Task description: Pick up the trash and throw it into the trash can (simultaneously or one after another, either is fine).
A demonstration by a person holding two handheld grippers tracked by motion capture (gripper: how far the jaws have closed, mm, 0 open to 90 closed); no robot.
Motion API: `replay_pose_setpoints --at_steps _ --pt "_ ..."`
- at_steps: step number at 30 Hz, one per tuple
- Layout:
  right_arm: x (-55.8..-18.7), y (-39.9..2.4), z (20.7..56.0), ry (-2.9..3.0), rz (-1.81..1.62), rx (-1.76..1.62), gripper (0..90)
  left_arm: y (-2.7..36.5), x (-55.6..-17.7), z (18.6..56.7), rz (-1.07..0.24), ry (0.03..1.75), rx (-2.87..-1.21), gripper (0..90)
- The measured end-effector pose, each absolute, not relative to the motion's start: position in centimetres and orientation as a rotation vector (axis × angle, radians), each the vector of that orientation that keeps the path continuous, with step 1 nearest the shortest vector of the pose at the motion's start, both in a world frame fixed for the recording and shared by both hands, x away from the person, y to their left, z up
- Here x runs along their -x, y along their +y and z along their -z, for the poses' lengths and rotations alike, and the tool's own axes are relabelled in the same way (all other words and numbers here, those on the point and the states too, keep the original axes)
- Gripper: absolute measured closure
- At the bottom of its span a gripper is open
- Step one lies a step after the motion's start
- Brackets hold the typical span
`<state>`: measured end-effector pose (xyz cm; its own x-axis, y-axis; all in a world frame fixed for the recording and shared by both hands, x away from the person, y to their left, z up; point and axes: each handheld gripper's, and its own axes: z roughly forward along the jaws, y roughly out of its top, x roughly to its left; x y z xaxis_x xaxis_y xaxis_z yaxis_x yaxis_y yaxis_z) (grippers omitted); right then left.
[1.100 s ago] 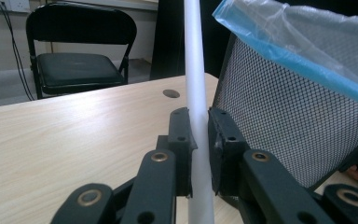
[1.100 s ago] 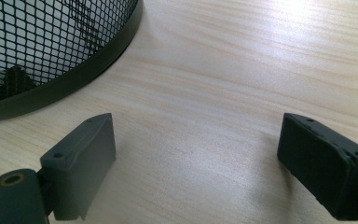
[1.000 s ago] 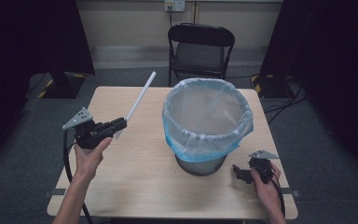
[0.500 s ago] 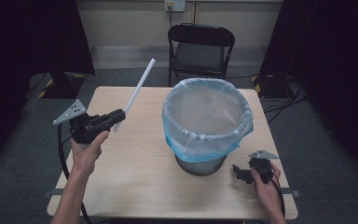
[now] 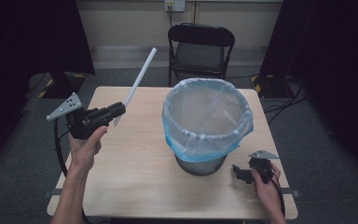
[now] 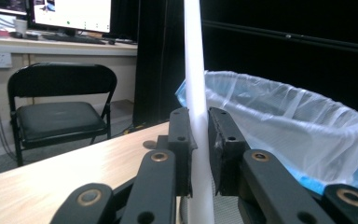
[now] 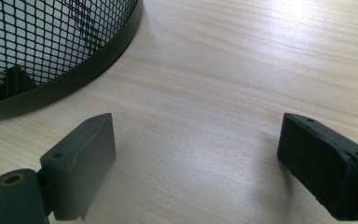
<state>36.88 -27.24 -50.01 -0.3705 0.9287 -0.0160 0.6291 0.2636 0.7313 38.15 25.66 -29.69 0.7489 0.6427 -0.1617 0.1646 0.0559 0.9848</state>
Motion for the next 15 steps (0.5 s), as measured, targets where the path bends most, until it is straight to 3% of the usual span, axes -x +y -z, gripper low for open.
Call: replay_pose_setpoints --at_steps 15 --pt "-36.9 -27.2 50.0 2.094 -0.897 -1.408 10.4 22.6 -38.3 26.9 -0.413 0.597 -1.517 80.5"
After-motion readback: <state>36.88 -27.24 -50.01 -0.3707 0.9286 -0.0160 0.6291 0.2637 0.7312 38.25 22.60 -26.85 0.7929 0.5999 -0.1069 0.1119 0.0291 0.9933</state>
